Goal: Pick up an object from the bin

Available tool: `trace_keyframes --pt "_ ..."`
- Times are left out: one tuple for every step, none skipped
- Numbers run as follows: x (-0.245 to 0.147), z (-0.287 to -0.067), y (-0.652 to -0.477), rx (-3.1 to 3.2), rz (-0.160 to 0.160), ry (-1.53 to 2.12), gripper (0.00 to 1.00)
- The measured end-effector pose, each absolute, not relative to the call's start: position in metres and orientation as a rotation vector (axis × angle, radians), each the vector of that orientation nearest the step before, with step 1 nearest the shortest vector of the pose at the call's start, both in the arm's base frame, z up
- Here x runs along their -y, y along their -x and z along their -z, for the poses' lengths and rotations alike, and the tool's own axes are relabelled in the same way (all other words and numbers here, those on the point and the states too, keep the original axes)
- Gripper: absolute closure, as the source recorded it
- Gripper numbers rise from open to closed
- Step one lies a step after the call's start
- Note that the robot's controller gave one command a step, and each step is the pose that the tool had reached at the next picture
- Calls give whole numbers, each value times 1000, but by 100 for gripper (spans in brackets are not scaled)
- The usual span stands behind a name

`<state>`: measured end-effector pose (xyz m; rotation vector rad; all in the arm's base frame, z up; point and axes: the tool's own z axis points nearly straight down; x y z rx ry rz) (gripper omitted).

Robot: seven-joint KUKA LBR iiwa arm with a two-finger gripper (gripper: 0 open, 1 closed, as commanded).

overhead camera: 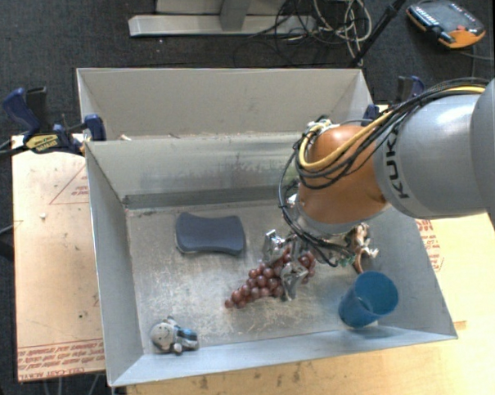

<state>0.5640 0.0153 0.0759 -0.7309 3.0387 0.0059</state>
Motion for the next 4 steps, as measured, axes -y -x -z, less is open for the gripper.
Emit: trace_keyframes --pt "-15 -81 -562 -3045 -7 733 100" --pt "-15 -99 -561 -3055 -5 735 100" --pt "-15 -112 -562 -3053 -3 732 100" --pt "-15 -128 -561 -3057 -4 733 100"
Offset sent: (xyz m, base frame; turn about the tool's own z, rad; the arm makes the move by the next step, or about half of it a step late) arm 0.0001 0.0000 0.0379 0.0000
